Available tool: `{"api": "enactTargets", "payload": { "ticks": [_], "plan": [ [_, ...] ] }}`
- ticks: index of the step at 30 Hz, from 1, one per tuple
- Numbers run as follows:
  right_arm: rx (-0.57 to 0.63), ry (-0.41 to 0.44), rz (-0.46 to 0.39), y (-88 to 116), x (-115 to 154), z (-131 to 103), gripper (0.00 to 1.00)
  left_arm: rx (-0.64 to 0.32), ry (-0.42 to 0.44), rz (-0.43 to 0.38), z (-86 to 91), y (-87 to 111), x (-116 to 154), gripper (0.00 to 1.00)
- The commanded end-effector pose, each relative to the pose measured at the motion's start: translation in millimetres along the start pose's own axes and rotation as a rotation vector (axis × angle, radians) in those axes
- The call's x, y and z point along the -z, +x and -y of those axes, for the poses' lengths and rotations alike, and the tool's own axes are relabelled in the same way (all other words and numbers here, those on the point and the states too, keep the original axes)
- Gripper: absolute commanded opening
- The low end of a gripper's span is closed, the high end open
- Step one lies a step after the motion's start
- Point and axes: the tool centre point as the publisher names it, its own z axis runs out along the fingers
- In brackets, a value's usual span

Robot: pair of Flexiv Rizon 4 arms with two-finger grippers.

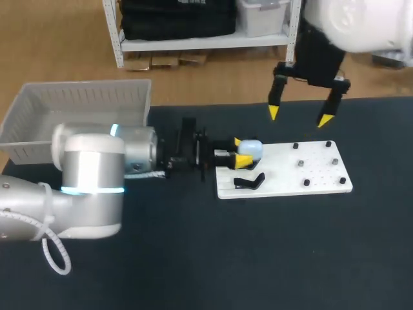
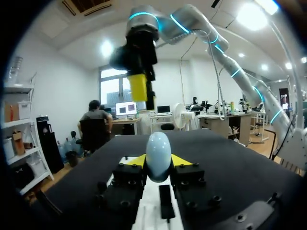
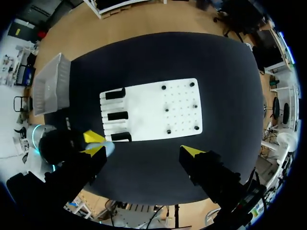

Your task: Pick up each earbud case from the left stands, insert the matching earbuds, close the lid, and place the case in the box.

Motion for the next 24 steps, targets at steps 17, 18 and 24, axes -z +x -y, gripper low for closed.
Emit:
{"api": "enactTargets", "payload": {
  "ticks": [17, 18, 24],
  "plan": [
    [0.0, -0.03, 0.137, 16, 2, 10, 1.0, 0.028, -0.647, -0.222, -49.7, -49.1, 234, 0.0],
    [0.0, -0.03, 0.137, 16, 2, 10, 1.0, 0.047, -0.673, -0.213, -53.5, -46.2, 243, 0.0],
    [0.0, -0.03, 0.137, 16, 2, 10, 1.0, 0.141, -0.782, -0.255, -79.8, -22.9, 284, 0.0]
  ]
}}
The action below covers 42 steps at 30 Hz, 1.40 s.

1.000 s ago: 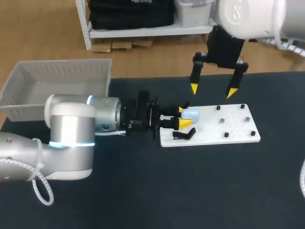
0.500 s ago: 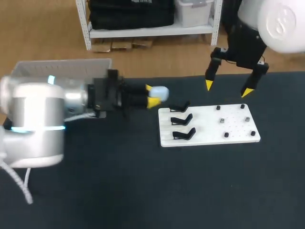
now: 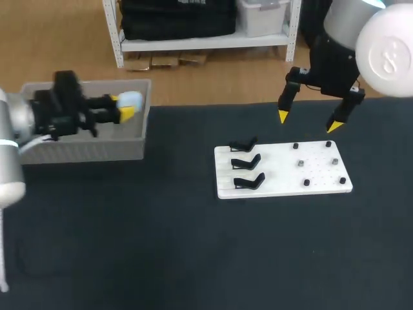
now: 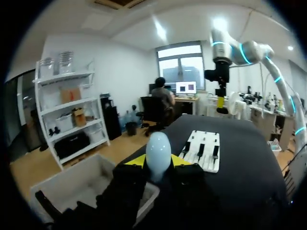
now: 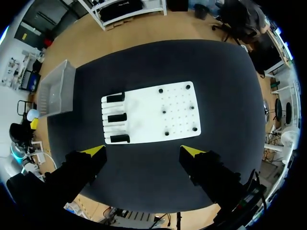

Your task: Pick up each earbud case from the left stands, insert the matching earbuds, close the lid, and place the case in the box.

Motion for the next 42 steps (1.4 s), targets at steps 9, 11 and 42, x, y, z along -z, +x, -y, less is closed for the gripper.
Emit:
{"api": "enactTargets", "payload": {
  "ticks": [9, 11, 42],
  "plan": [
    [-0.002, 0.0, 0.012, 3, 0, 1, 1.0, 0.085, -0.286, -0.025, -73.4, 27.5, 11, 0.0],
    [-0.002, 0.0, 0.012, 3, 0, 1, 1.0, 0.101, -0.287, -0.031, -84.7, 31.8, 9, 0.0],
    [-0.002, 0.0, 0.012, 3, 0, 1, 1.0, 0.039, -0.152, -0.102, -80.1, 48.3, 4, 1.0]
  ]
}}
